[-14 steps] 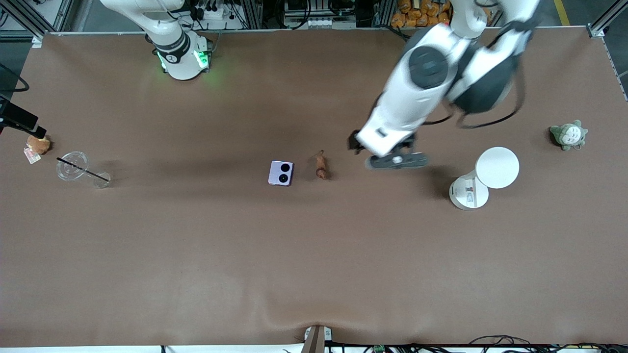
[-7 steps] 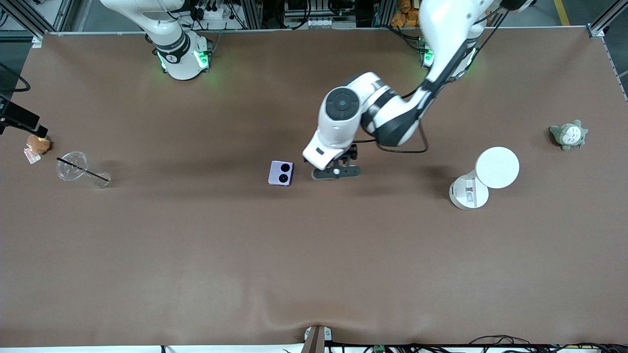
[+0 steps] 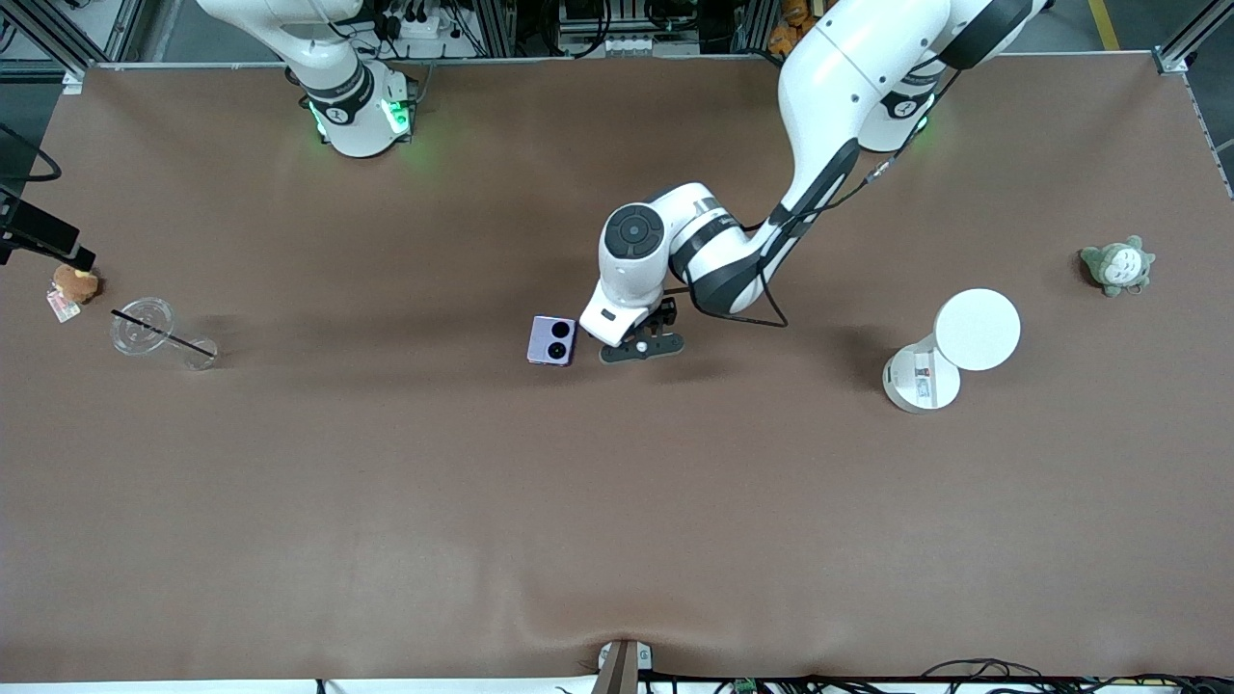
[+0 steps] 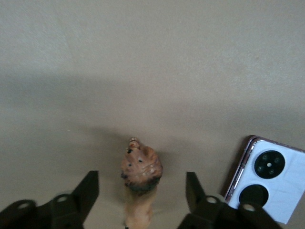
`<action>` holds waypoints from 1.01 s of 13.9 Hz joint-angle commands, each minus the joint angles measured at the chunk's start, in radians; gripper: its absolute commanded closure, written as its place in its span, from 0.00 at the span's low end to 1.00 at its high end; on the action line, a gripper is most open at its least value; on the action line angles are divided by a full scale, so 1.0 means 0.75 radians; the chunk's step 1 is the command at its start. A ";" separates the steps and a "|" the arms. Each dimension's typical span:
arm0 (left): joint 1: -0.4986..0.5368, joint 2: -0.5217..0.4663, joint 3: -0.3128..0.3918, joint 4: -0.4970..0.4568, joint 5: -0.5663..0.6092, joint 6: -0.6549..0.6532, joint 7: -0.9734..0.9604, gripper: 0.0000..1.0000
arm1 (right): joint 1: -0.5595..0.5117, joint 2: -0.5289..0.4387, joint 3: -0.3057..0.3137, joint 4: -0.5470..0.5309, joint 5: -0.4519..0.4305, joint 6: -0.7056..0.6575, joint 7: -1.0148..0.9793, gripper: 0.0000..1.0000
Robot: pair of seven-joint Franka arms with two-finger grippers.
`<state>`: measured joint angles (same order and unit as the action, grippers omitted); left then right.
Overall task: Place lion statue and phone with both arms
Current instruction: 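Grasp the lion with the left gripper while the right gripper reaches the phone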
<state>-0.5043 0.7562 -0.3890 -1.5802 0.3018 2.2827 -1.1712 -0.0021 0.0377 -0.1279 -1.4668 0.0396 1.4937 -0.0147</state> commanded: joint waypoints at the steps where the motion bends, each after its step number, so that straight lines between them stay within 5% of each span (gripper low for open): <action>1: -0.013 0.012 0.009 0.027 0.033 0.008 -0.050 0.53 | 0.005 -0.009 -0.001 -0.012 -0.004 -0.008 -0.013 0.00; 4: -0.007 0.012 0.009 0.021 0.037 0.006 -0.064 1.00 | 0.005 0.003 -0.001 -0.010 -0.004 -0.012 -0.015 0.00; 9: 0.026 -0.032 0.048 0.025 0.127 -0.069 -0.018 1.00 | 0.099 0.107 0.001 -0.006 -0.004 -0.044 -0.009 0.00; 14: 0.210 -0.130 0.052 0.025 0.215 -0.278 0.385 1.00 | 0.442 0.201 0.003 -0.004 0.013 0.027 0.174 0.00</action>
<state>-0.3978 0.7150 -0.3448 -1.5447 0.4458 2.1346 -0.9831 0.2523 0.1502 -0.1165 -1.4844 0.0452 1.5034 0.0378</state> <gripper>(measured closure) 0.634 0.000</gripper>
